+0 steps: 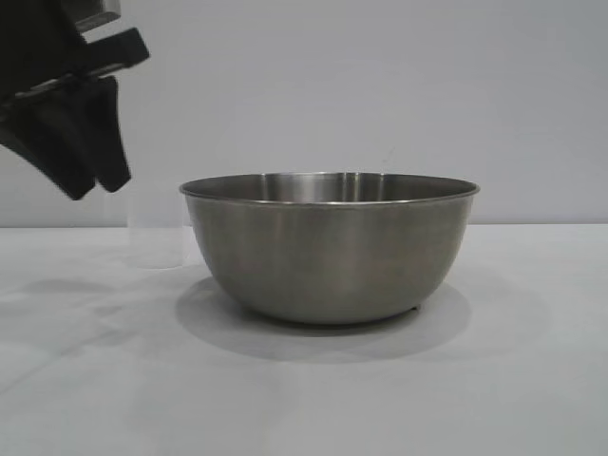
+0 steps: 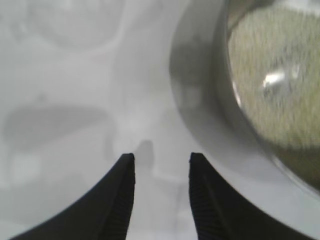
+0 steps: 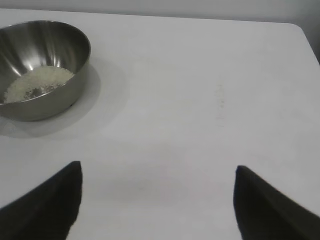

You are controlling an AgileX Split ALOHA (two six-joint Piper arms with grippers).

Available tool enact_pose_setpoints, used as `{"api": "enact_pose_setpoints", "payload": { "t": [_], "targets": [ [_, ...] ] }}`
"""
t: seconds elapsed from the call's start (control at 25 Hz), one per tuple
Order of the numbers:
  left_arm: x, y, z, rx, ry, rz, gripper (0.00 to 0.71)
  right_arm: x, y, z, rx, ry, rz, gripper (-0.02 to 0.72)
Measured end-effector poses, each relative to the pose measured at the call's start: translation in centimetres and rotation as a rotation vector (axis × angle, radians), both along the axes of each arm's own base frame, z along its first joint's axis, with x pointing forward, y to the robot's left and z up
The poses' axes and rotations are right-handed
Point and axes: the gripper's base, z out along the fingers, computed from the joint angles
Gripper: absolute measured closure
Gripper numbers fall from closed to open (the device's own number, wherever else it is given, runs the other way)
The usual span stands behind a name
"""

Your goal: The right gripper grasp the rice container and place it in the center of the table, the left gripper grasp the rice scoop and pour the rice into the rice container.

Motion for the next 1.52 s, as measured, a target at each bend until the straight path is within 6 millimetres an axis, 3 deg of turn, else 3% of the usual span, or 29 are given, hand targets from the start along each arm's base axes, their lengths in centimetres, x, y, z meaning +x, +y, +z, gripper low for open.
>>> {"api": "enact_pose_setpoints", "payload": {
  "t": [0.28,0.6,0.88,1.2,1.48,1.52],
  "targets": [
    [-2.7,2.2,2.7,0.18,0.081,0.008,0.485,0.0,0.0,0.0,0.0,0.0,0.0,0.137],
    [-7.0,4.5,10.2,0.198,-0.142,0.072,0.485,0.0,0.0,0.0,0.0,0.0,0.0,0.137],
    [-12.2,6.1,15.0,0.132,-0.309,0.1,0.485,0.0,0.0,0.0,0.0,0.0,0.0,0.137],
    [-19.2,8.3,17.9,0.08,-0.418,0.119,0.485,0.0,0.0,0.0,0.0,0.0,0.0,0.137],
    [-25.5,10.2,19.1,0.013,-0.559,0.132,0.485,0.0,0.0,0.0,0.0,0.0,0.0,0.137],
    [-26.4,10.4,19.2,0.005,-0.578,0.134,0.436,0.0,0.0,0.0,0.0,0.0,0.0,0.137]
  ]
}}
